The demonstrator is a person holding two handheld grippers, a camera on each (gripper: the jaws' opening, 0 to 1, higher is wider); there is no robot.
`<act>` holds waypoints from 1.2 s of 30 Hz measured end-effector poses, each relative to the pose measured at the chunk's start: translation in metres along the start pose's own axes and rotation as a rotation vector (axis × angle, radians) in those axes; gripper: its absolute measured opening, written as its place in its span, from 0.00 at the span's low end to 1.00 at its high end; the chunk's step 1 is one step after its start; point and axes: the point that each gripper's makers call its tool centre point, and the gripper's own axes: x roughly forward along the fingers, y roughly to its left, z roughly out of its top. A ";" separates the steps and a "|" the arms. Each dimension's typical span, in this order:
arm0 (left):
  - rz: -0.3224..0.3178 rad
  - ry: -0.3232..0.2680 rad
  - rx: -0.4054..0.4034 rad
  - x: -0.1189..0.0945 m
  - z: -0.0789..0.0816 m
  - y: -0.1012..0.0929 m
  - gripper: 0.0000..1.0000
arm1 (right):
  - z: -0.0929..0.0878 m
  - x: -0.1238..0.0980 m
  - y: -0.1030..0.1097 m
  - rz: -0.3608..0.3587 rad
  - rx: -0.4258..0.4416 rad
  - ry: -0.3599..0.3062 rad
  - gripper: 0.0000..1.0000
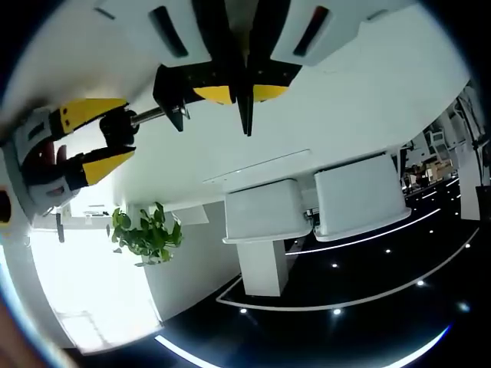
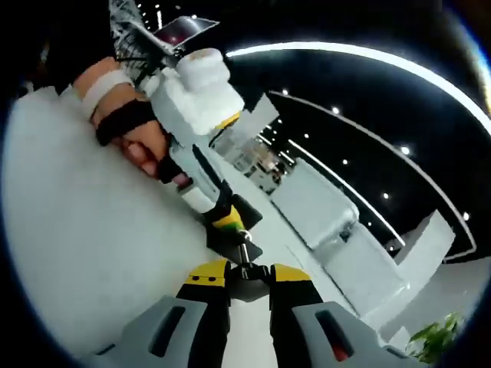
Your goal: Clamp the fixed fixture on the desktop, loosen the retaining clip, secure it to the edge of the desk, and tighten the retaining clip.
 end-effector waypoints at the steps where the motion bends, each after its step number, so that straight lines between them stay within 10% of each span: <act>1: 0.002 0.002 0.004 0.002 0.000 0.001 0.06 | 0.000 0.000 0.000 0.000 -0.003 -0.003 0.16; 9: 0.009 0.004 0.009 0.006 0.001 0.003 0.06 | 0.001 0.000 -0.004 0.028 -0.061 0.031 0.19; 11: 0.002 0.003 0.010 0.007 0.002 0.001 0.06 | 0.001 -0.002 -0.003 0.086 0.069 0.061 0.21; 18: -0.004 0.002 0.007 0.005 0.004 -0.002 0.06 | -0.035 0.001 -0.017 0.108 1.093 0.098 0.36; 24: -0.024 -0.001 0.011 0.004 0.006 -0.008 0.06 | -0.038 -0.003 -0.008 0.114 1.334 0.092 0.27; 31: -0.024 -0.001 0.012 0.006 0.006 -0.006 0.06 | -0.037 0.002 -0.009 0.119 1.356 0.081 0.22; 36: -0.022 0.000 0.012 0.007 0.005 -0.004 0.06 | -0.029 0.003 -0.010 0.083 0.927 0.063 0.20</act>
